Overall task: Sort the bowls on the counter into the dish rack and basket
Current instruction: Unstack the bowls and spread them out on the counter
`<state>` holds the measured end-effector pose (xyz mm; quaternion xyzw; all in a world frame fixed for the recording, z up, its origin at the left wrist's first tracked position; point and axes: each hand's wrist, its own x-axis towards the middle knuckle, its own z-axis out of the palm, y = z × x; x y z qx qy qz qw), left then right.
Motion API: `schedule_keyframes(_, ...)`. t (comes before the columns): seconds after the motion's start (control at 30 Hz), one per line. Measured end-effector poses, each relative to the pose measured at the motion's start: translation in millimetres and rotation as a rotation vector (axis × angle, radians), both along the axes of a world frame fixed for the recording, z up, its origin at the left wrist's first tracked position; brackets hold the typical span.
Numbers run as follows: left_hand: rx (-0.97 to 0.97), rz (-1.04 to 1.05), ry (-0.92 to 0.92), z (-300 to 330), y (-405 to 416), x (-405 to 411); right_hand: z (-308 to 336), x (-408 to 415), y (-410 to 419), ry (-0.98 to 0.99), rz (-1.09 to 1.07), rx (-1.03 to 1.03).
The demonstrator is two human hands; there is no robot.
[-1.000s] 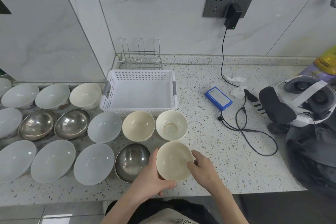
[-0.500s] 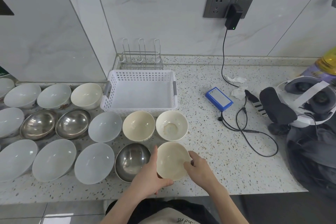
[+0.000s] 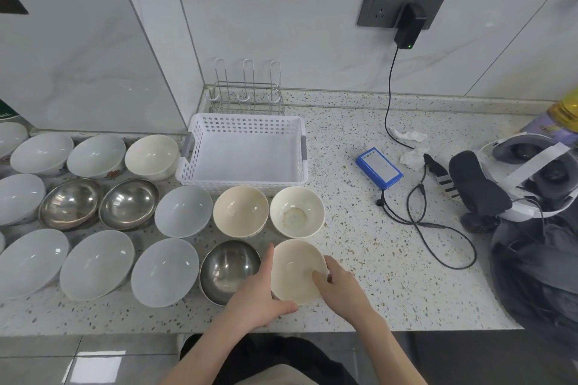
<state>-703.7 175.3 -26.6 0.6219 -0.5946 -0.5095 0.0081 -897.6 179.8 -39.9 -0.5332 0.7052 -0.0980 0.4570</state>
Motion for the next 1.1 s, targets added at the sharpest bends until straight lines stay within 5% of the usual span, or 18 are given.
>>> schedule_keyframes(0.2, -0.089, 0.065, -0.028, 15, -6, 16, 20, 4, -5, 0.167, -0.09, -0.033)
schedule_keyframes(0.43, -0.317, 0.4, 0.096, 39, -19, 116, 60, 35, -27, 0.32, -0.31, -0.2)
schedule_keyframes(0.7, -0.372, 0.737, 0.205, 41, 8, 291, 79, 213, -55, -0.014, -0.148, -0.389)
schedule_keyframes(1.1, -0.287, 1.081, 0.274, 31, 100, 575, 71, 560, 5, -0.374, 0.175, -0.063)
